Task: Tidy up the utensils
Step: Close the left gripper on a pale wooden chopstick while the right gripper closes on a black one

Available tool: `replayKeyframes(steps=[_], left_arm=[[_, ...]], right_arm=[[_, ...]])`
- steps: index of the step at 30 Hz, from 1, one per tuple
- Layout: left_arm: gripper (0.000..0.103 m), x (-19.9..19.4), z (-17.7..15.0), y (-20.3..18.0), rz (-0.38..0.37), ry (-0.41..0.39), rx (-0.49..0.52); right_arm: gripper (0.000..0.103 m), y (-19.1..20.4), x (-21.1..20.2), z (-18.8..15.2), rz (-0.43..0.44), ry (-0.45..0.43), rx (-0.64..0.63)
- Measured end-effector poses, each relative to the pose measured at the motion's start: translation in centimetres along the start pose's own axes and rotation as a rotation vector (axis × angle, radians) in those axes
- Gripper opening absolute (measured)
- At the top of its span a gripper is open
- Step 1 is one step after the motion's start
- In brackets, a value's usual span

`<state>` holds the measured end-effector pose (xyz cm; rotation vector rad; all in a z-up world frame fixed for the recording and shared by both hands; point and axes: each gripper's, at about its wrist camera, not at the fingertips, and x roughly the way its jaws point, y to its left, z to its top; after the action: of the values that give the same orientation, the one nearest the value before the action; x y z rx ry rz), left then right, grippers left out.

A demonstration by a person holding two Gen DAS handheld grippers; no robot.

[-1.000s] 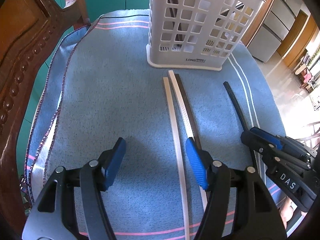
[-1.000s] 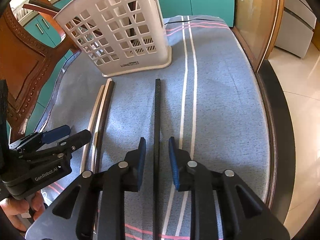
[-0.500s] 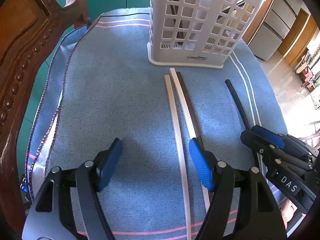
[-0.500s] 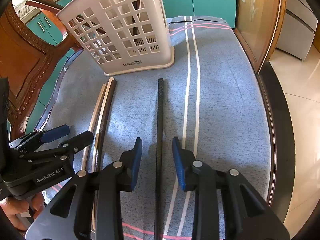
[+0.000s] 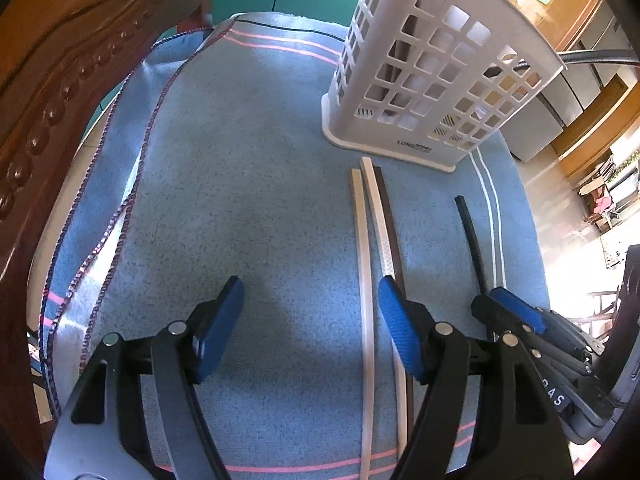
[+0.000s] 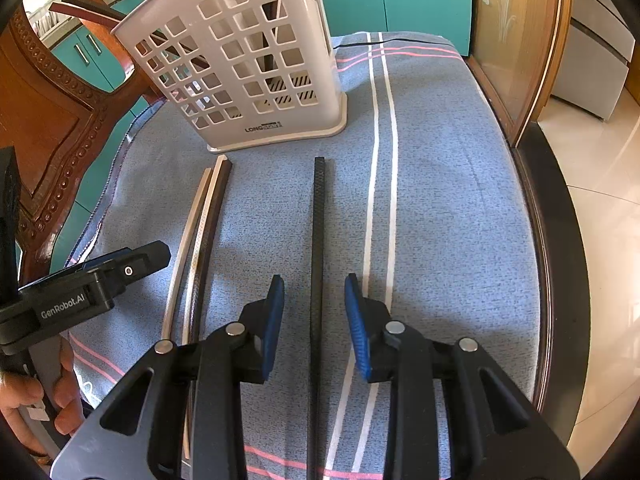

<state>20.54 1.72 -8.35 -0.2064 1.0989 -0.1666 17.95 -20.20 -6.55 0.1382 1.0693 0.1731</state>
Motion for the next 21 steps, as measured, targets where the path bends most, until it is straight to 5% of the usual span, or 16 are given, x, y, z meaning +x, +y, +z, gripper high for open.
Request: replayKeyframes(steps=[8, 16, 21], left_arm=[[0.070, 0.1, -0.4, -1.6, -0.002, -0.004, 0.028], [0.072, 1.5, -1.0, -5.2, 0.179, -0.016, 0.199], [0.065, 1.8, -0.7, -5.8, 0.175, -0.015, 0.188]], right_arm=[[0.031, 0.1, 0.0, 0.0, 0.001, 0.000, 0.000], [0.031, 0.0, 0.0, 0.0, -0.003, 0.000, -0.002], [0.031, 0.3, 0.0, -0.1, -0.026, -0.009, -0.031]])
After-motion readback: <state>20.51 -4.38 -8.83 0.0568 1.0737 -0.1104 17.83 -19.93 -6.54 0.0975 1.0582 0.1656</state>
